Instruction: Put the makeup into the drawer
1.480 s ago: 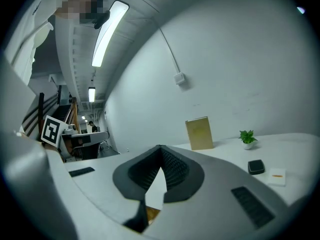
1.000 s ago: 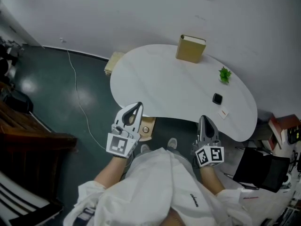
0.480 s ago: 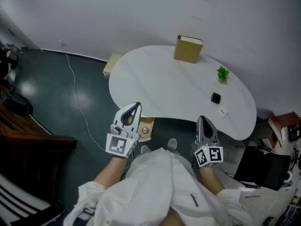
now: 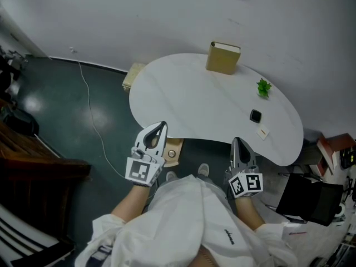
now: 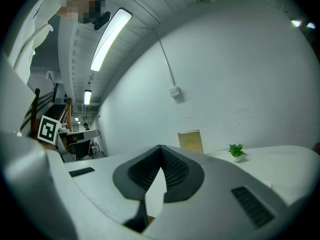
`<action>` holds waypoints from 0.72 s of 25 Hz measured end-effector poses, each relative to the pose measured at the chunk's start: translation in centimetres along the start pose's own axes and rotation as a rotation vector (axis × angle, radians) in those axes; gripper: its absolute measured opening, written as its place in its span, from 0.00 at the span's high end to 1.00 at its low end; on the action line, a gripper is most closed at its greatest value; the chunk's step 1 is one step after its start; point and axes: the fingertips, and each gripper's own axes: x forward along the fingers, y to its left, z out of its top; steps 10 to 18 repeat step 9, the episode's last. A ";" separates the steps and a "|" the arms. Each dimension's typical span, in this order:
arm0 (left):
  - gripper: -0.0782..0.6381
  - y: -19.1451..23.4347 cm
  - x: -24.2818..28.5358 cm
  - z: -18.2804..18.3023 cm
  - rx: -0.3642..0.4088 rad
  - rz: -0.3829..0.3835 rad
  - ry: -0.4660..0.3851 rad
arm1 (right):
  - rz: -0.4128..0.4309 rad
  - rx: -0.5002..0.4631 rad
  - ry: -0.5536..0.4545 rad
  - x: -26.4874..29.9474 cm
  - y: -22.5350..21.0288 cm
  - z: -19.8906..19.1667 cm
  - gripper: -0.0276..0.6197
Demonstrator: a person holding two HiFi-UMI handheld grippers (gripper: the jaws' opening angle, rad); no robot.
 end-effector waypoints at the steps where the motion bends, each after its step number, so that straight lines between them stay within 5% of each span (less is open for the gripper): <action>1: 0.86 -0.1 0.0 -0.1 0.000 -0.001 0.001 | -0.001 -0.002 0.002 0.0 0.0 0.0 0.93; 18: 0.86 -0.4 -0.1 -0.6 -0.001 -0.011 0.006 | -0.002 0.008 0.004 -0.2 0.5 -0.4 0.93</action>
